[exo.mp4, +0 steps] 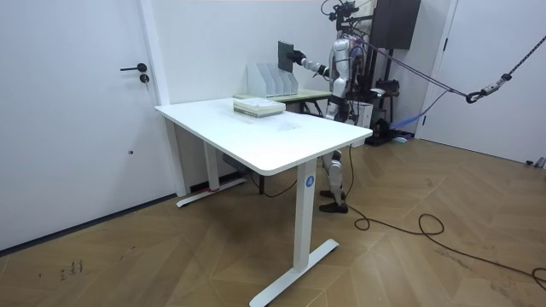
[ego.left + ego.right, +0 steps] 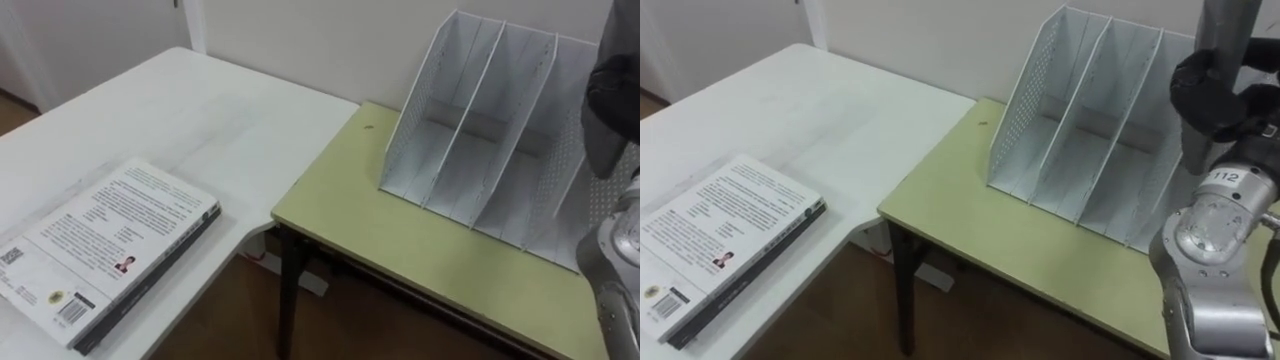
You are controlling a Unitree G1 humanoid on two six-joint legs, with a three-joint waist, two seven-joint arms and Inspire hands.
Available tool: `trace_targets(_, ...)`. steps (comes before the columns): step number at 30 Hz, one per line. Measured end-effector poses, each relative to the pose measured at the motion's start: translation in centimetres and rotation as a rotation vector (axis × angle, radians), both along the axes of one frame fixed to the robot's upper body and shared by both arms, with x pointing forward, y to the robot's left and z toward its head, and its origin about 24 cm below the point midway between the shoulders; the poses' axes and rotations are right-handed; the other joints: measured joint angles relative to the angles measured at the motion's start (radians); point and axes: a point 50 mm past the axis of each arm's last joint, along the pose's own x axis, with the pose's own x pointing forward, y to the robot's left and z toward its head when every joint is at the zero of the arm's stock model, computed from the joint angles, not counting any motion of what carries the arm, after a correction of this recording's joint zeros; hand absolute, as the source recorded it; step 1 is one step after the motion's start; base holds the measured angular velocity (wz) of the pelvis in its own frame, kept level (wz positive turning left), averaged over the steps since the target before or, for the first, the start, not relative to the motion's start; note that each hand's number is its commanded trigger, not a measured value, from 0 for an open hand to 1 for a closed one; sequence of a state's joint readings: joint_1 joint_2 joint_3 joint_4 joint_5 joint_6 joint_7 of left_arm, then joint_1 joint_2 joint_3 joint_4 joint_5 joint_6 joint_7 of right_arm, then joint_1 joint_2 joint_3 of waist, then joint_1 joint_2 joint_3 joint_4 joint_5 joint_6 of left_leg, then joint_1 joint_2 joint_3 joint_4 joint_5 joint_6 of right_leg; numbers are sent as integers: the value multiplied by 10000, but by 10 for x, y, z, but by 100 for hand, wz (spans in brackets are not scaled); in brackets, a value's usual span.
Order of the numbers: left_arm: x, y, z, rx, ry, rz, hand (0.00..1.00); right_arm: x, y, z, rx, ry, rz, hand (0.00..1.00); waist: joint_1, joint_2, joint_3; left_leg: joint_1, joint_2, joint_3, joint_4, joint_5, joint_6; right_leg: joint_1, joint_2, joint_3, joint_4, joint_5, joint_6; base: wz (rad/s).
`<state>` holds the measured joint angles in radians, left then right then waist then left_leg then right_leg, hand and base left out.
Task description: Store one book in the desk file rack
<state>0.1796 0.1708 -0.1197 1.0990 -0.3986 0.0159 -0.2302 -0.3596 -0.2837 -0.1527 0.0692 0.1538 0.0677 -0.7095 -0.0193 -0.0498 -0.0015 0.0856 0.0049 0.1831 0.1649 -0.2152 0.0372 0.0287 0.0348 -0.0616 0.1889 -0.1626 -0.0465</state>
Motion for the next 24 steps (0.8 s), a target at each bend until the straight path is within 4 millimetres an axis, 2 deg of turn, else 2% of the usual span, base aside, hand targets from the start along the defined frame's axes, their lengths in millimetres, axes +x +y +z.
trace_targets(3,1,1,1,-7,-32,50,0,6,-1,-3,230,185,-20,100,-3,-59,35,25,-5,-57,31,2,-1,53,-27,-85,4,7,4,7)
trace_targets(6,2,2,1,-74,20,166,0,13,-5,-4,893,397,24,100,-20,-67,32,-26,-9,-97,72,4,4,48,-139,-196,-15,7,16,6)
trace_targets(9,2,2,1,-144,19,124,0,15,-15,-6,1085,674,-203,100,13,-70,31,-46,-24,-227,76,16,24,53,-148,-292,-5,-11,46,13)
trace_targets(14,7,4,3,28,-48,-347,0,17,-18,-8,1111,854,-197,100,39,-74,22,-72,-26,-229,76,17,25,45,-141,-295,-21,-13,48,1)
trace_targets(22,6,6,3,64,80,-351,0,22,-26,-9,1213,1327,-406,100,79,-109,-13,-72,-20,-392,73,17,26,65,-155,-587,-3,-10,43,0)
trace_targets(24,7,7,3,87,83,-343,0,24,-31,-13,1188,1638,-560,100,189,-157,-56,-97,-20,-444,117,18,25,62,-157,-629,5,-6,37,0)
